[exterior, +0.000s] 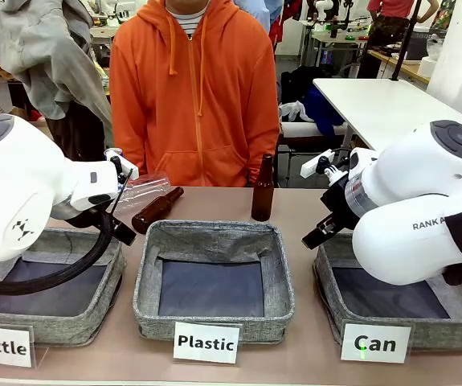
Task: Sort the can waste into the basket.
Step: Pick up the can waste from the table and place it in the right Fabric basket.
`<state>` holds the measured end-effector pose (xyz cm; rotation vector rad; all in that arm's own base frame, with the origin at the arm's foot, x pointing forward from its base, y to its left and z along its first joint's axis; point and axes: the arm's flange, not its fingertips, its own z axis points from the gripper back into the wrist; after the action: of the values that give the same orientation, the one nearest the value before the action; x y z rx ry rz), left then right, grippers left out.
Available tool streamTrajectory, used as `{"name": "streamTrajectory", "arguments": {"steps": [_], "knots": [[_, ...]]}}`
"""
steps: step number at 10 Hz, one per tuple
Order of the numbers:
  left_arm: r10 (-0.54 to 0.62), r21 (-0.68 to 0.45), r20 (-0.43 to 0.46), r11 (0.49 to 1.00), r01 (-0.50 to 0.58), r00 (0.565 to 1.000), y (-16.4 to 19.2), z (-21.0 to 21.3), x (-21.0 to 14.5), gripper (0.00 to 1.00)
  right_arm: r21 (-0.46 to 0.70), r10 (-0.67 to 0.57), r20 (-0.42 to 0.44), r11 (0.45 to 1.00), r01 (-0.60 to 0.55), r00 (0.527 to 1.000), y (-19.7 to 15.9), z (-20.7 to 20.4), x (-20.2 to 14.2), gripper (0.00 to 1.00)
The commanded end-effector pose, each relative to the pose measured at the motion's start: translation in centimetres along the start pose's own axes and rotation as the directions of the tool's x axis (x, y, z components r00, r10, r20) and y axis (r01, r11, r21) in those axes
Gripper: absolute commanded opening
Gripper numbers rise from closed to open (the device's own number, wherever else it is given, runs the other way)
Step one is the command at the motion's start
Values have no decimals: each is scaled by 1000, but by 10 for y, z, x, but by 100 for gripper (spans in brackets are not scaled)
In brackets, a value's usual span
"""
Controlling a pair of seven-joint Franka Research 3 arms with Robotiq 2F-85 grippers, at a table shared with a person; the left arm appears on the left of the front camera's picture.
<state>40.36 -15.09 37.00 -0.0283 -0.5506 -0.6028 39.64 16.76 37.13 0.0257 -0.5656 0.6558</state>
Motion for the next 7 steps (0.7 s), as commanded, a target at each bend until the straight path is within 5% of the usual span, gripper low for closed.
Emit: {"name": "streamTrajectory", "arguments": {"steps": [1, 2, 3, 6, 7], "knots": [[0, 0, 0, 1000, 0, 1000, 0, 0, 0, 100, 0, -1, 0, 1000, 1, 1000, 0, 0, 0, 100], [0, 0, 0, 1000, 0, 1000, 0, 0, 0, 100, 0, 0, 0, 1000, 0, 1000, 0, 0, 0, 100], [0, 0, 0, 1000, 0, 1000, 0, 0, 0, 100, 21, 157, 134, 987, -162, 978, 6, 26, 11, 100], [6, -177, 209, 984, 31, 978, 28, 105, -13, 100, 39, 297, 352, 943, -331, 888, 13, 109, 36, 100], [120, -305, 172, 950, -63, 978, 31, 134, -19, 100, 166, 237, 423, 929, -332, 875, 1, 128, 34, 100]]}}
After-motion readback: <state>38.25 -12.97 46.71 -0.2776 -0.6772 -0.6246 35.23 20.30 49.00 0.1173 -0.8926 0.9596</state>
